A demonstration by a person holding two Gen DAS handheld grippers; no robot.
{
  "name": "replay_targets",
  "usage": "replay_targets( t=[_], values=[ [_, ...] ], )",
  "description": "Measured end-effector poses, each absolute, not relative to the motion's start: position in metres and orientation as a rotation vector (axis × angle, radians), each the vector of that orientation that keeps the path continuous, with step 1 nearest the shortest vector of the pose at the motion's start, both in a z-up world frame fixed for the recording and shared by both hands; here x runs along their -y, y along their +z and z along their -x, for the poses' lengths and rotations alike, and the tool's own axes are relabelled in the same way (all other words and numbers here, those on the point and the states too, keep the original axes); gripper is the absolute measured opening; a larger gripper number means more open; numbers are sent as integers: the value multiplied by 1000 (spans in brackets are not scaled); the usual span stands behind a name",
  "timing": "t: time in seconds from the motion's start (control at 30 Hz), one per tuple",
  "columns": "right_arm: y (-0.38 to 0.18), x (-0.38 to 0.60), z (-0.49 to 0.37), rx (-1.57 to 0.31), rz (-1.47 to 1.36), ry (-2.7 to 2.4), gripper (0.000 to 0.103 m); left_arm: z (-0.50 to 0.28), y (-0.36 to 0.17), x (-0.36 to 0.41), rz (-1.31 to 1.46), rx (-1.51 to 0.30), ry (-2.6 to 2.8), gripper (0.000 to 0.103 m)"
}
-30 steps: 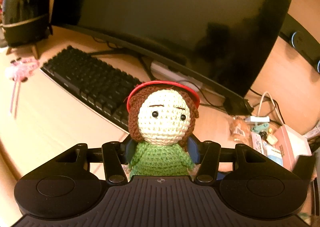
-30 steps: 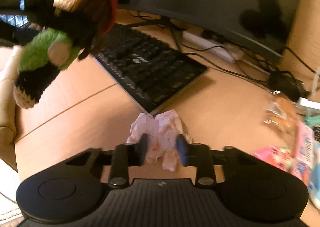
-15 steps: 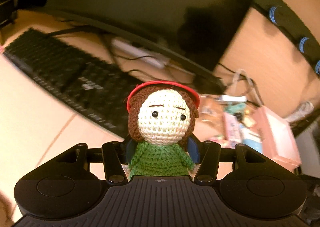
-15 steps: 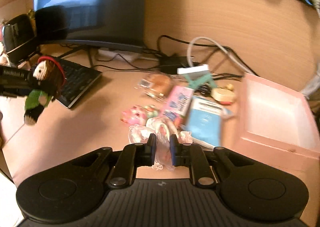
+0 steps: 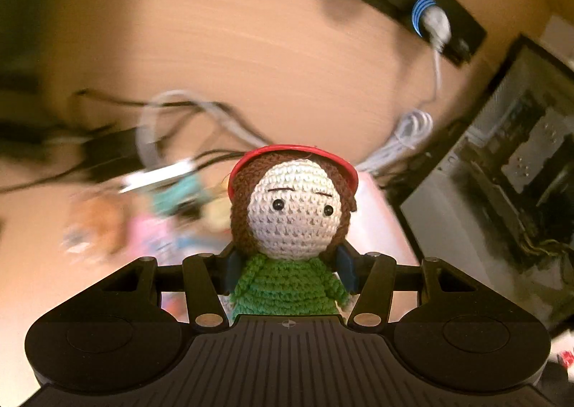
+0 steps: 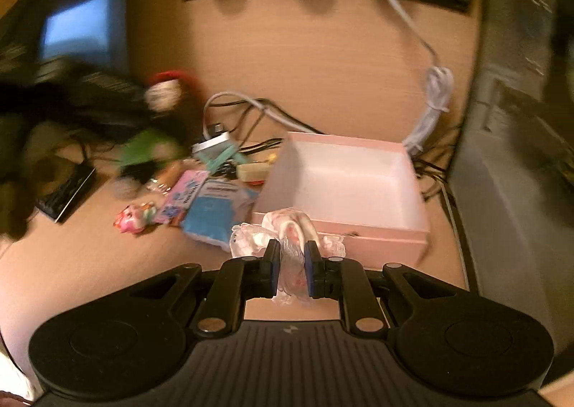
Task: Organize objects
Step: 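Lower the doll into the pink box while the right gripper drops the tissue bundle in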
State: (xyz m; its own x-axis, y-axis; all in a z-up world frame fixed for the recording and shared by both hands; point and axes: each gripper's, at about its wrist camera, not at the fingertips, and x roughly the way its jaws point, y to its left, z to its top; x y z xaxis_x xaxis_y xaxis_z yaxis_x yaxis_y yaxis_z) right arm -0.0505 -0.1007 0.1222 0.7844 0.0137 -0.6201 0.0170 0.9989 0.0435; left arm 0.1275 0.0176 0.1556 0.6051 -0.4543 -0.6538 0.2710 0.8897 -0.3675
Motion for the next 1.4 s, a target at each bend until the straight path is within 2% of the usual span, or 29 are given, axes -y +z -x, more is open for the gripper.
replay_targets(
  t=[0.3, 0.43, 0.67, 0.73, 1.07, 1.23, 1.4],
  values=[
    [105, 131, 68, -703, -150, -94, 14, -195, 88, 100, 76, -893, -393, 58],
    [100, 135, 69, -719, -149, -113, 14, -198, 63, 107, 27, -986, -312, 59],
    [97, 131, 62, -745, -123, -146, 14, -191, 58, 107, -57, -1017, -307, 62],
    [99, 132, 59, -744, -111, -158, 14, -189, 59, 96, 4, -1009, -325, 57],
    [110, 135, 57, -718, -121, -169, 14, -132, 111, -7, 292, -772, -396, 57],
    [134, 134, 17, -643, -136, -98, 14, -98, 99, -60, 299, -811, -328, 57],
    [151, 134, -80, -608, -132, -19, 14, -64, 79, -112, 319, -868, -256, 57]
  ],
)
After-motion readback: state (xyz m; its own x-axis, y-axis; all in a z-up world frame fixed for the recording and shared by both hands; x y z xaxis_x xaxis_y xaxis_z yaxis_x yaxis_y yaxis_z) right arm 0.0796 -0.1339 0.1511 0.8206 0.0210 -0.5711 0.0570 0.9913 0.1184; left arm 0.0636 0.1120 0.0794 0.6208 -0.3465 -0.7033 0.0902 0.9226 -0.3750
